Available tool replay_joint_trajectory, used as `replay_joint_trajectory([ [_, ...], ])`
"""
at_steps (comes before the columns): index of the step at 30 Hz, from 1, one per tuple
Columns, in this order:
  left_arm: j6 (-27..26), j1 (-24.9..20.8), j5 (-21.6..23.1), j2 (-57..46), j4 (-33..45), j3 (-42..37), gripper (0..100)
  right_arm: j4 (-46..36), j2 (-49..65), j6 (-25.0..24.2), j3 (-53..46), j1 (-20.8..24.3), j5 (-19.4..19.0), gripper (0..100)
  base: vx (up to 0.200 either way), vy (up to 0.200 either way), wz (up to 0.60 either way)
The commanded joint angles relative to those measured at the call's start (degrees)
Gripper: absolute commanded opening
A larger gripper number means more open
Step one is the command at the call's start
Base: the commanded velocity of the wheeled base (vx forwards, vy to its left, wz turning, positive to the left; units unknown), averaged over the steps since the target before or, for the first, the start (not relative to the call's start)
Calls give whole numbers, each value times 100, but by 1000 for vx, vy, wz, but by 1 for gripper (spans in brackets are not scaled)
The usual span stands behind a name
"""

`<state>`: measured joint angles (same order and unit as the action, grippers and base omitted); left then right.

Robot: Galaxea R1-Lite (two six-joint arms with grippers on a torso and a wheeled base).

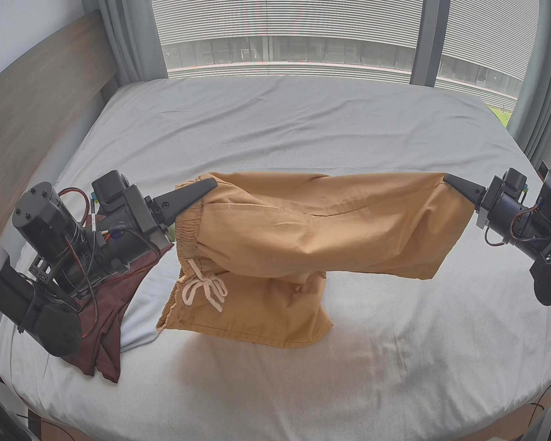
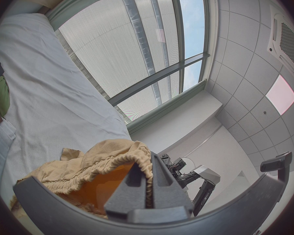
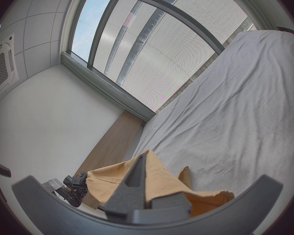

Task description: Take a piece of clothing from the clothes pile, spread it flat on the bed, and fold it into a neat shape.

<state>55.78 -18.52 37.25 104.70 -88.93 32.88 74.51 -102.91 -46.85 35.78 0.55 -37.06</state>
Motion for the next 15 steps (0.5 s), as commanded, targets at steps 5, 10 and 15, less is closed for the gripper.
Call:
replay_joint_trajectory([
  [5, 11, 129, -8, 15, -1, 70, 0, 2, 26, -9, 43, -108, -21, 0, 0, 0, 0],
  [10, 11, 164, -8, 6, -1, 70, 0, 2, 34, -52, 43, -248, -214, 0, 0, 0, 0],
  [15, 3, 182, -8, 6, -1, 78, 0, 2, 131, -167, 96, -354, -240, 0, 0, 0, 0],
])
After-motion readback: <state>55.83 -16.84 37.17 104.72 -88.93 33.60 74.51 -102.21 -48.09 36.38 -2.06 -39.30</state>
